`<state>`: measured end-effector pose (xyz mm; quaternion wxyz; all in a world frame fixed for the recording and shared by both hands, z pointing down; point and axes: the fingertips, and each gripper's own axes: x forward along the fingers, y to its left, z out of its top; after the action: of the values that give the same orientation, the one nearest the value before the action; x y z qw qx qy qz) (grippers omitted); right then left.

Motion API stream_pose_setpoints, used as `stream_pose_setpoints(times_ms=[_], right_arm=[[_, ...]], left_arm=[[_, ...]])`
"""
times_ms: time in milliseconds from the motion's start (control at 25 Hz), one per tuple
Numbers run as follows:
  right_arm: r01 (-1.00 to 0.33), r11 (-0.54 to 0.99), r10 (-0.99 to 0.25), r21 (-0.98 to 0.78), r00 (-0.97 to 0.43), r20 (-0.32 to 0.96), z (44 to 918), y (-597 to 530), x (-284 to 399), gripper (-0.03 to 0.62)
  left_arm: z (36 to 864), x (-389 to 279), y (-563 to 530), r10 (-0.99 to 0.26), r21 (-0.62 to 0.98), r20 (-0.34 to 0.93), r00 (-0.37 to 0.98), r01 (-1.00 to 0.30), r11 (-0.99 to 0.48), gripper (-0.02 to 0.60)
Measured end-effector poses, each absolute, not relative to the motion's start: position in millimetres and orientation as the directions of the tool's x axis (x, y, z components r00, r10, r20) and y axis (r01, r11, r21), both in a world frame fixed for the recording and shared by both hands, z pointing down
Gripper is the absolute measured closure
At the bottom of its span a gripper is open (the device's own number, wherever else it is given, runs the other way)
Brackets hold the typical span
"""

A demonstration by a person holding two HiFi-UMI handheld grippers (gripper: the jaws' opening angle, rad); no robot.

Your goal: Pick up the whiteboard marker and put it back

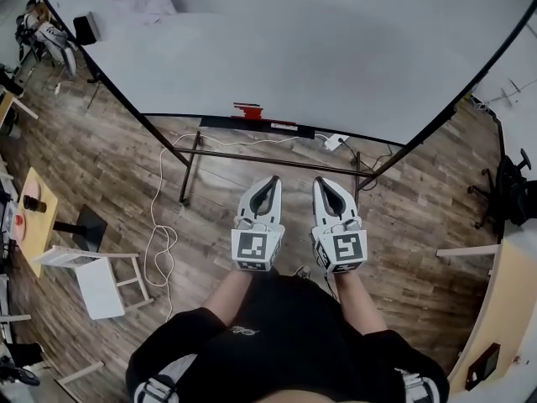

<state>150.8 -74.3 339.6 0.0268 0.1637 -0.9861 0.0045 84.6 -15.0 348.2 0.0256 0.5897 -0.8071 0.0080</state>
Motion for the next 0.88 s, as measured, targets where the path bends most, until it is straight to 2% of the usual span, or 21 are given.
stream_pose_setpoints(times_ms=[440, 880], right_arm=[[-0.274, 0.961, -0.274, 0.043, -0.962, 0.005, 323.5, -75.5, 155.6, 0.591], [-0.265, 0.961, -0.264, 0.074, -0.964, -0.014, 314.6, -76.4, 151.4, 0.591]], left_arm=[[334.6, 91.4, -15.8, -0.936, 0.012, 0.019, -0.351, -0.936, 0.351, 0.575], [324.6, 90.3, -22.1, -0.939, -0.024, -0.001, -0.344, -0.939, 0.344, 0.575]])
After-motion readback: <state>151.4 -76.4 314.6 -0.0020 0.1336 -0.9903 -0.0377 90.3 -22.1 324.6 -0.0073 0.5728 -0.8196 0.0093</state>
